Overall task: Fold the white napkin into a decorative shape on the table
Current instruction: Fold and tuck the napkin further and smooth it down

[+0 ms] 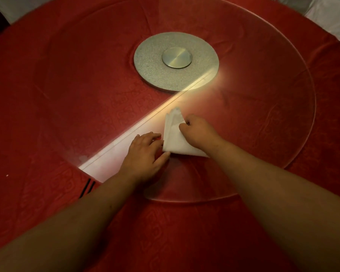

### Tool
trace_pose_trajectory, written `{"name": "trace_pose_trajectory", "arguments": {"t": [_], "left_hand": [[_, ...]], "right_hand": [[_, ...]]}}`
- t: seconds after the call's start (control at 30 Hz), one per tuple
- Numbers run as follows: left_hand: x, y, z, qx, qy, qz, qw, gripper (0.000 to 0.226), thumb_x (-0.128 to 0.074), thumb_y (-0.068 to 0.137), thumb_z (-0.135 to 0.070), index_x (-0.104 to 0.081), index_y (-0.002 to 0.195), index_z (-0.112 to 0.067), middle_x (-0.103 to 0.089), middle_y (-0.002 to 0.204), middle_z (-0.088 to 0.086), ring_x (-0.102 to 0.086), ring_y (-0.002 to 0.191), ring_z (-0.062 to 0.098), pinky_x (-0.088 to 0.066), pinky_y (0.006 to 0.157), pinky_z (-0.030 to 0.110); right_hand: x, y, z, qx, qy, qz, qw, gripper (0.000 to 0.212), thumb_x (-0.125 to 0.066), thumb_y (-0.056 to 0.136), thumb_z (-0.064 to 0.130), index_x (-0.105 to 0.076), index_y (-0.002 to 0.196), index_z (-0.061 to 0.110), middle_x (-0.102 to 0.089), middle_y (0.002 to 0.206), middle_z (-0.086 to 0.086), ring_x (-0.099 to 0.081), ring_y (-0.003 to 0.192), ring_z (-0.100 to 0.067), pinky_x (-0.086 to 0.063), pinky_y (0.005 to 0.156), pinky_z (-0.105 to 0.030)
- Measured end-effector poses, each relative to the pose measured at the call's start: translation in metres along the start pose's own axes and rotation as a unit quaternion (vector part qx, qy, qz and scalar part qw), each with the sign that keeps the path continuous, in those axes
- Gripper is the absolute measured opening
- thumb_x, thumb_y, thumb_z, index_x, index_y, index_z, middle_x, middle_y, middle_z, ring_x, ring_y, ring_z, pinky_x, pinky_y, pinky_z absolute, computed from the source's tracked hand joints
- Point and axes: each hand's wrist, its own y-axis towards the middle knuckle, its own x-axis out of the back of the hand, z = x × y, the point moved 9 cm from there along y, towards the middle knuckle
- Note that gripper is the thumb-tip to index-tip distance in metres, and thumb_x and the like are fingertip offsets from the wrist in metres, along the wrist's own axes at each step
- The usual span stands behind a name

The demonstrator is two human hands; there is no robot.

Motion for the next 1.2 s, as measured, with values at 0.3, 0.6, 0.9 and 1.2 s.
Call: {"name": "trace_pose_trajectory", "arguments": {"t": [0.3, 0.6, 0.9, 1.2], "left_hand": [[0.000, -0.002, 0.000, 0.015, -0.059, -0.035, 0.998, 0.048, -0.030, 0.106, -0.045, -0.061, 0.139, -0.026, -0.053, 0.148, -0.004, -0.040, 0.142, 0.019, -0.018, 0.125, 0.053], [-0.001, -0.002, -0.002, 0.015, -0.078, -0.047, 0.996, 0.048, -0.032, 0.105, -0.044, -0.066, 0.132, -0.024, -0.056, 0.146, -0.002, -0.043, 0.142, 0.019, -0.021, 0.125, 0.052], [0.020, 0.040, -0.014, -0.048, -0.004, -0.108, 0.993, 0.044, -0.043, 0.108, -0.036, -0.051, 0.148, -0.021, -0.043, 0.162, 0.003, -0.037, 0.149, 0.022, -0.026, 0.123, 0.047], [-0.013, 0.068, -0.006, -0.099, 0.097, 0.032, 0.990, 0.057, -0.024, 0.109, -0.046, -0.019, 0.164, -0.031, -0.013, 0.173, -0.010, -0.009, 0.160, 0.016, -0.003, 0.128, 0.049]], "right_hand": [[-0.024, 0.024, 0.008, 0.016, -0.101, -0.015, 0.995, 0.033, -0.041, 0.102, 0.036, -0.057, 0.113, 0.009, -0.066, 0.114, -0.016, -0.061, 0.101, -0.036, -0.036, 0.070, -0.033], [-0.022, 0.009, 0.014, 0.038, -0.187, -0.150, 0.970, 0.030, -0.051, 0.096, 0.035, -0.059, 0.104, 0.007, -0.067, 0.101, -0.015, -0.063, 0.093, -0.038, -0.037, 0.066, -0.038], [-0.024, -0.003, 0.007, 0.047, -0.210, -0.218, 0.952, 0.024, -0.057, 0.090, 0.035, -0.058, 0.094, 0.011, -0.065, 0.087, -0.011, -0.062, 0.080, -0.033, -0.046, 0.070, -0.040], [-0.019, -0.011, -0.009, 0.037, -0.244, -0.243, 0.938, 0.044, -0.046, 0.095, 0.041, -0.055, 0.128, 0.015, -0.061, 0.122, -0.011, -0.055, 0.110, -0.034, -0.041, 0.090, -0.045]]}}
